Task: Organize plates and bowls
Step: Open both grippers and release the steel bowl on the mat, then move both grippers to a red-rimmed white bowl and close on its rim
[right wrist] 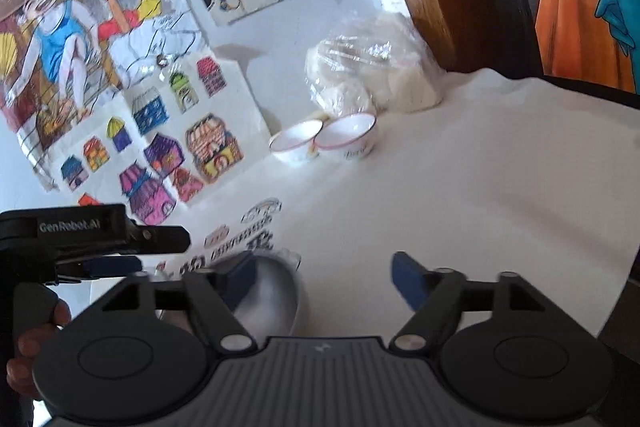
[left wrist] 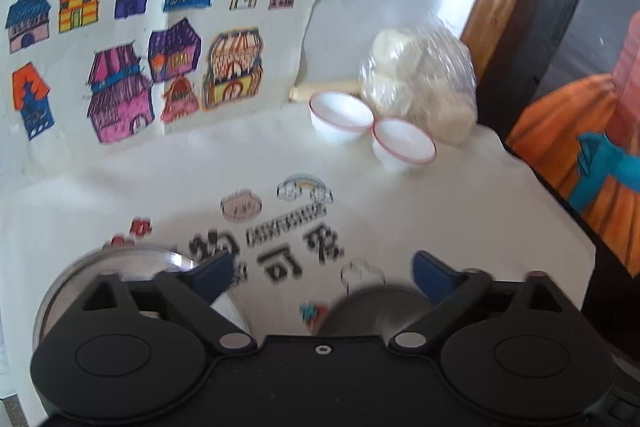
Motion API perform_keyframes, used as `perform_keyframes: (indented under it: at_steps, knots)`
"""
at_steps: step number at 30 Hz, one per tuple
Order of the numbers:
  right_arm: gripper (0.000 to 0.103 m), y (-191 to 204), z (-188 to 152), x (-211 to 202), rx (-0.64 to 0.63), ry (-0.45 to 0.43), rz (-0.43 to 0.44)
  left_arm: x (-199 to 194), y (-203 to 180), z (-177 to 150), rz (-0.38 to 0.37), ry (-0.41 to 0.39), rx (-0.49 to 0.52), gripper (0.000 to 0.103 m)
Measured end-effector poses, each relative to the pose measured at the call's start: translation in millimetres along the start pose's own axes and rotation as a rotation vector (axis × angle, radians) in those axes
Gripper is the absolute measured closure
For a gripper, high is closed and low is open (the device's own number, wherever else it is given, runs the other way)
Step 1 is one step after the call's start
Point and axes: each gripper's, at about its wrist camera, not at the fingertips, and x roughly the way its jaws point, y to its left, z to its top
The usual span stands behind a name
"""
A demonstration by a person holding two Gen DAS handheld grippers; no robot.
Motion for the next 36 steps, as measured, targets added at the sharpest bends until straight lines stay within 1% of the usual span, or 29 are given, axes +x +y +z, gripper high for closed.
perform_keyframes:
  at_steps: [1,3,4,8,12,15,19,22,26,29,31,35,36]
  knots:
    - [0.011,-4,6,3,0.004,-0.006,0.001,5,-1,7,0.007,-0.004,-0.003,0.001]
    - [0.002,-12,16,8,0.007,-0.009,0.006,16,-3,19,0.018,-0.007,0.003,0.001]
    - [0.001,-17,22,13,0.007,-0.01,0.005,24,-4,26,0.028,-0.009,0.004,0.001]
    - [0.0,-33,50,37,-0.017,0.0,-0.024,60,-8,51,0.063,-0.004,-0.004,0.001]
    - [0.0,-47,77,69,-0.043,0.014,-0.05,102,-14,77,0.09,0.02,-0.02,0.001]
    - [0.0,-58,93,98,-0.034,0.033,-0.069,129,-15,93,0.081,0.046,-0.056,0.001]
    - [0.0,-70,109,132,-0.014,0.039,-0.092,158,-15,105,0.056,0.066,-0.156,0.001]
    - [0.0,-72,117,150,-0.02,0.031,-0.101,175,-15,108,0.026,0.084,-0.218,0.001]
    - [0.0,-69,123,170,-0.054,0.031,-0.125,191,-18,104,0.016,0.105,-0.239,0.001]
    - [0.002,-67,124,183,-0.074,0.038,-0.132,199,-22,102,-0.007,0.113,-0.245,0.006]
    - [0.003,-64,122,189,-0.09,0.043,-0.133,203,-24,101,-0.013,0.119,-0.247,0.011]
    - [0.011,-60,118,198,-0.11,0.057,-0.137,208,-29,101,-0.019,0.121,-0.242,0.022]
    - [0.014,-59,117,200,-0.112,0.062,-0.137,208,-30,101,-0.018,0.117,-0.24,0.027]
